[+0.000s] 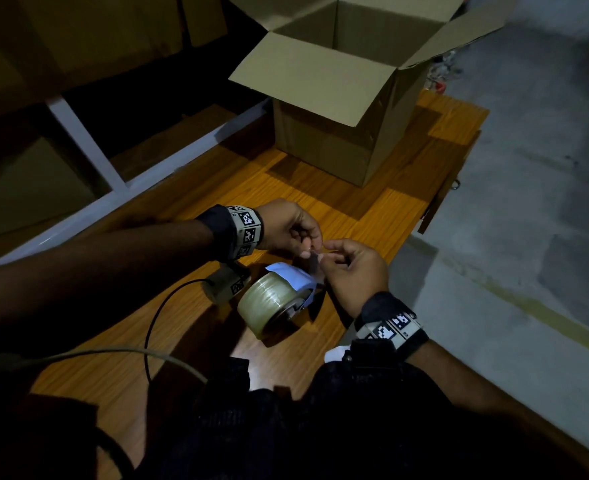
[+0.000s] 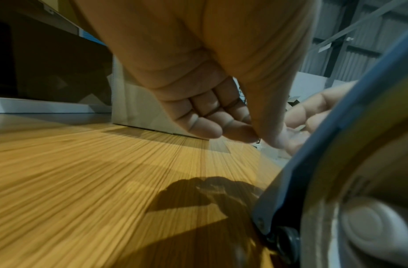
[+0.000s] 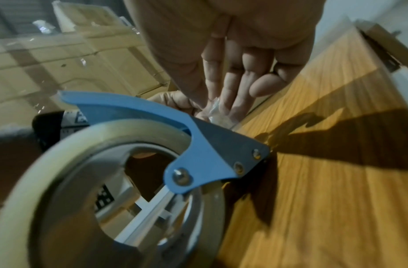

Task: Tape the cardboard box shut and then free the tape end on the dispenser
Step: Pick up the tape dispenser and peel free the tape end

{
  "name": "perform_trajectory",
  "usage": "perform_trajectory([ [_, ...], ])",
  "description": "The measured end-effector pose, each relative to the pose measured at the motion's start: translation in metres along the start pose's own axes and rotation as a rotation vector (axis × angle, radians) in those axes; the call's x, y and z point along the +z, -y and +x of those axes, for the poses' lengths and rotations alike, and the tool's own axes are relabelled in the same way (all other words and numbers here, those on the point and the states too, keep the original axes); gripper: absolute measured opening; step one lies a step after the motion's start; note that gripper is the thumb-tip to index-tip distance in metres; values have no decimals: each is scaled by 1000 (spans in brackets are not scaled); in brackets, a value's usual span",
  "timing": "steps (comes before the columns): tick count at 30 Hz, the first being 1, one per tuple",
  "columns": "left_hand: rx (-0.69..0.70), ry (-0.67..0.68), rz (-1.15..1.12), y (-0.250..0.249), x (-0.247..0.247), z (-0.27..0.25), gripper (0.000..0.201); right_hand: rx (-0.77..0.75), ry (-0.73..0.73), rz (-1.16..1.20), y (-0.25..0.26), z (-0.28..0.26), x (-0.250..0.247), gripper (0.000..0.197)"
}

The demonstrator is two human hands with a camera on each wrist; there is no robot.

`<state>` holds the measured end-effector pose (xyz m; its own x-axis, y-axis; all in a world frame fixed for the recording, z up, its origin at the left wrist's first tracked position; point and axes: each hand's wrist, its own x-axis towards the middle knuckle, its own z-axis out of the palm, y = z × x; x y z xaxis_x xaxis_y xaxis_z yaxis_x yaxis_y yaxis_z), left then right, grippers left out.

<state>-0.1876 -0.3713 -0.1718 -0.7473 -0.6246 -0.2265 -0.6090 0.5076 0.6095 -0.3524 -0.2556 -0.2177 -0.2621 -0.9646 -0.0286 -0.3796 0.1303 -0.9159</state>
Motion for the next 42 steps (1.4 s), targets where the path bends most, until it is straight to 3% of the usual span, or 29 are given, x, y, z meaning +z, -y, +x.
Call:
perform_trajectory([
  [6,-2,-13,-2,0,2,-1,26,-16,44,-81,0,0,-1,26],
  [12,11,-30,34,2,1,-2,24,-68,22,-196,-4,1,-2,4],
  [15,27,-11,48,3,0,-2,18,-112,-14,-244,-8,1,0,6],
  [23,59,28,92,4,0,-1,12,-112,83,-173,-12,-3,2,13],
  [29,24,26,79,7,2,-1,11,-132,70,-152,-13,-2,-2,4],
  [35,10,26,48,8,2,-2,11,-133,94,-153,-15,-7,-2,9],
  [42,-21,116,15,8,-2,-12,9,-135,164,-65,-27,-11,0,14],
])
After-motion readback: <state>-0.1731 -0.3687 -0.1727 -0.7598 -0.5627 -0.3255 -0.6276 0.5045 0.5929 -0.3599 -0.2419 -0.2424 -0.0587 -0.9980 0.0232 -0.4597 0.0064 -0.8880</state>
